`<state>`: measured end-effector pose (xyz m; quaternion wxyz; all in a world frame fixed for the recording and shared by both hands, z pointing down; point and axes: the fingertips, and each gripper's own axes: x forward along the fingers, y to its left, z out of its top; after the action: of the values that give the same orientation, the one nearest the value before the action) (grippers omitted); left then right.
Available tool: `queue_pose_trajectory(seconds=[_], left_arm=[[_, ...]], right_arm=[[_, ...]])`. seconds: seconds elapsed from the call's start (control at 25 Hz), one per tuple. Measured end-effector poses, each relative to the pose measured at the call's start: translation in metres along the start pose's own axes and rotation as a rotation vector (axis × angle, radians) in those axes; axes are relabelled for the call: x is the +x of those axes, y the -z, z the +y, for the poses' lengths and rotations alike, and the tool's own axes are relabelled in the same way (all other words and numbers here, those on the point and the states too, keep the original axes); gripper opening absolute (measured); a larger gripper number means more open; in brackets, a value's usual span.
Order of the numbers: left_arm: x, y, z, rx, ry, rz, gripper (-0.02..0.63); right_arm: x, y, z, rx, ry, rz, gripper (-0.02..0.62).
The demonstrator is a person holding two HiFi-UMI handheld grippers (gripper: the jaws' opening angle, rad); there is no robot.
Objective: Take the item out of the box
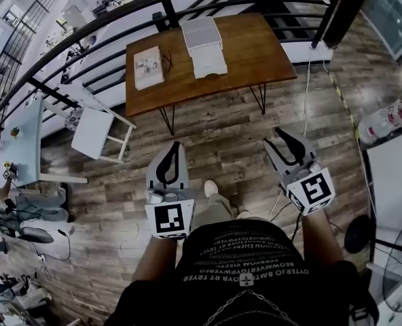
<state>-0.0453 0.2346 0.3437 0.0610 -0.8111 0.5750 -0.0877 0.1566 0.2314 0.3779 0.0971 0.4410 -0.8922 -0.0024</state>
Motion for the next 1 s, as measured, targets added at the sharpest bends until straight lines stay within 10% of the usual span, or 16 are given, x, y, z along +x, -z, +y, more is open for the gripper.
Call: queue_pose_trajectory(seconds=[1.0], left_arm=[[0.131,0.035,0.138,-0.004,0.098,0.034,0.006]], right_arm=[[0.186,-0.039,-0.012,0.009,0.021,0.03,0.153]])
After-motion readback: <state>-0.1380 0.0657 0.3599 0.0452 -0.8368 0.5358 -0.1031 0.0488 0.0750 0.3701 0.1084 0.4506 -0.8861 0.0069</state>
